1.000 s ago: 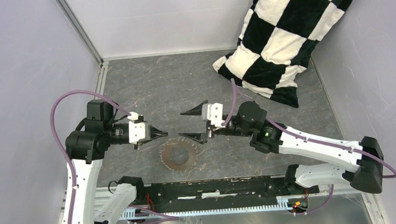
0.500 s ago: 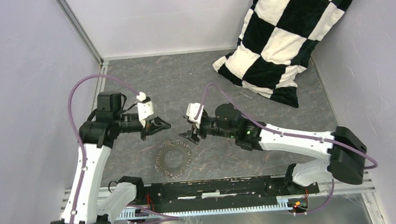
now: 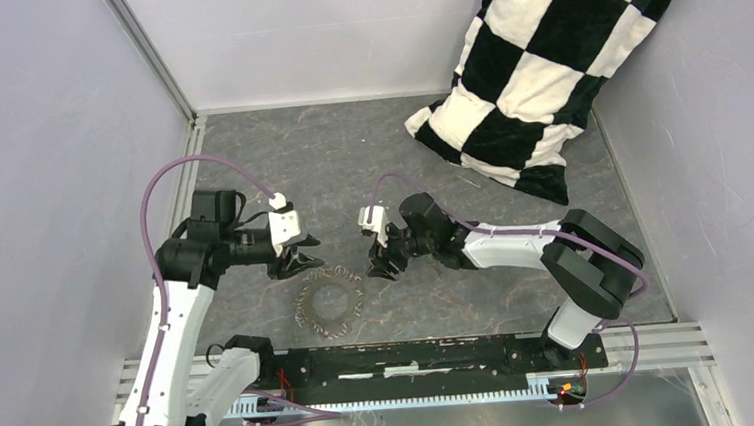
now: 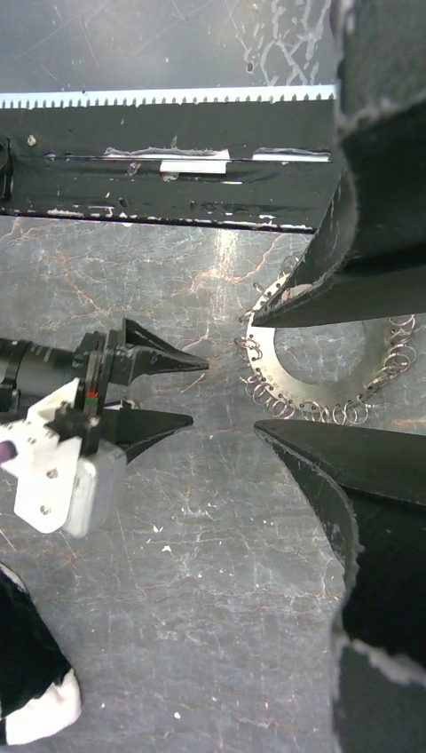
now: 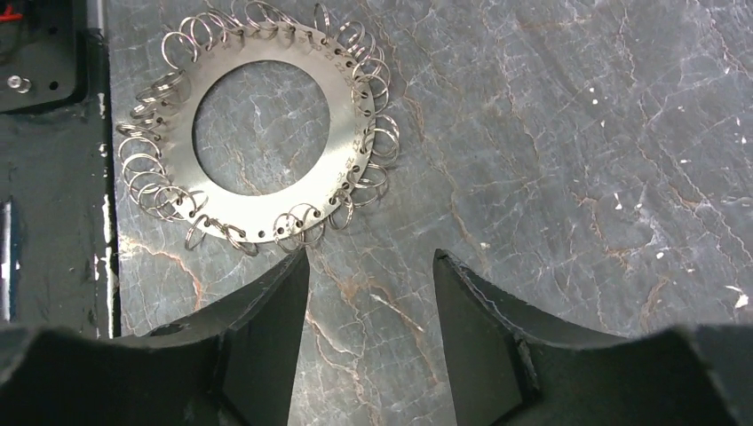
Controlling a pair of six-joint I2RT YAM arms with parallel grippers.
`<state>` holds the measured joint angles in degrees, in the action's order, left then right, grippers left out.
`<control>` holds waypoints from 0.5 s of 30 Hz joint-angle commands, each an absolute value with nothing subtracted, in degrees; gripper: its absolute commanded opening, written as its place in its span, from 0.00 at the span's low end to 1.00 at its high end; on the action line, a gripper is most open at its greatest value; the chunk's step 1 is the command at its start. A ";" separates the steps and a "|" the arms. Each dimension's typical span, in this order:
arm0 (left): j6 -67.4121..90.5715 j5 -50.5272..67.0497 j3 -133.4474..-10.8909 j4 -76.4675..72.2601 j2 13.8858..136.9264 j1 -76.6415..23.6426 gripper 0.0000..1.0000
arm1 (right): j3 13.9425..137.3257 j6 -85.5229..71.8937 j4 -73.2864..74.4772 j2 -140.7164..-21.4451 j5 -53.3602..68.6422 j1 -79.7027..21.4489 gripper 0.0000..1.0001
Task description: Put the keys on the keyring
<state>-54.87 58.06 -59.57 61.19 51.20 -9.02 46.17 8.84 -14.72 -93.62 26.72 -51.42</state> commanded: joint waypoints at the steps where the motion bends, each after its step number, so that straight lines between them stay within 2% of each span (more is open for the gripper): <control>1: -57.92 57.83 -58.60 61.96 49.68 -8.96 0.50 | 48.24 10.27 -18.77 -95.60 37.18 -50.05 0.60; 6: -57.81 57.66 -58.80 61.96 49.33 -8.96 0.51 | 49.42 7.42 -21.04 -100.99 42.07 -50.10 0.59; 15: -58.49 57.81 -59.24 62.71 47.88 -8.96 0.61 | 49.34 3.81 -25.68 -105.61 40.01 -50.17 0.56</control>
